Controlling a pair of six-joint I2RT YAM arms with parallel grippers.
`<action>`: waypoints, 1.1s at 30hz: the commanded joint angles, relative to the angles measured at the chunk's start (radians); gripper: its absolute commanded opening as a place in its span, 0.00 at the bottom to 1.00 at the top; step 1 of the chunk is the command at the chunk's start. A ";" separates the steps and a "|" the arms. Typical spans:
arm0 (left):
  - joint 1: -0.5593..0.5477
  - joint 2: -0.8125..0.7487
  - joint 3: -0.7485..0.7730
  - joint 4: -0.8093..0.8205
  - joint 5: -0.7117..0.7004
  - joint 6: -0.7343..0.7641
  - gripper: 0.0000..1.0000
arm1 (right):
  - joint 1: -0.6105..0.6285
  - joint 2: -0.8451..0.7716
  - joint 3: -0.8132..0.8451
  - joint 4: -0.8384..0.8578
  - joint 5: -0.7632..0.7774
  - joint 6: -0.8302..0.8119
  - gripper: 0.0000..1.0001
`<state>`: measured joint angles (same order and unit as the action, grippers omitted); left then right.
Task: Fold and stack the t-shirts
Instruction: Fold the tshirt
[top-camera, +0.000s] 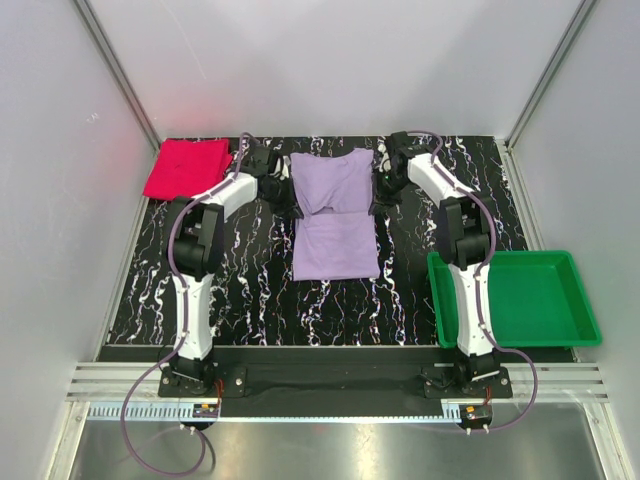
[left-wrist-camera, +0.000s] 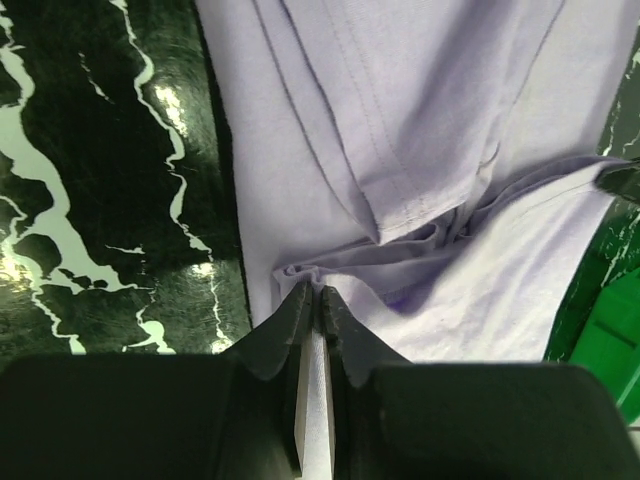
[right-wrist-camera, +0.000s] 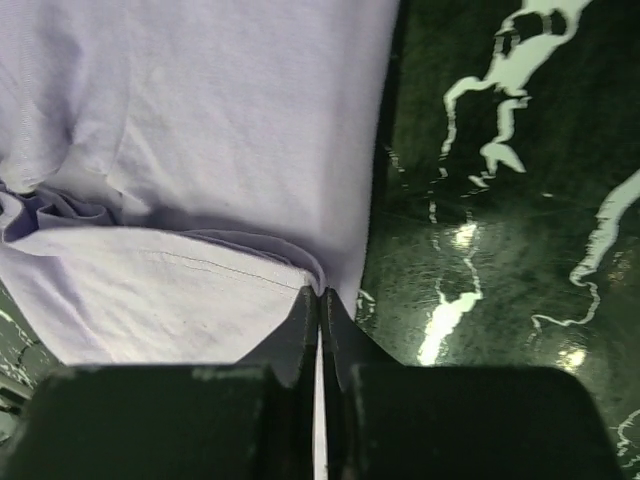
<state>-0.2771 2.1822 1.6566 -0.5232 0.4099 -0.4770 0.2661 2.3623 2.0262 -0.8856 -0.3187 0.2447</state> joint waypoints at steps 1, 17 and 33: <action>0.009 0.007 0.058 0.023 -0.036 0.005 0.13 | -0.022 -0.023 0.017 0.007 0.047 0.010 0.00; -0.005 -0.389 -0.222 0.007 0.020 0.025 0.54 | -0.013 -0.365 -0.317 0.019 -0.092 0.056 0.57; -0.123 -0.340 -0.632 0.332 0.083 -0.184 0.37 | 0.059 -0.413 -0.809 0.355 -0.326 0.194 0.31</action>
<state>-0.4080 1.8221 1.0298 -0.2455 0.5140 -0.6674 0.3187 1.9518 1.2724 -0.6041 -0.6312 0.4313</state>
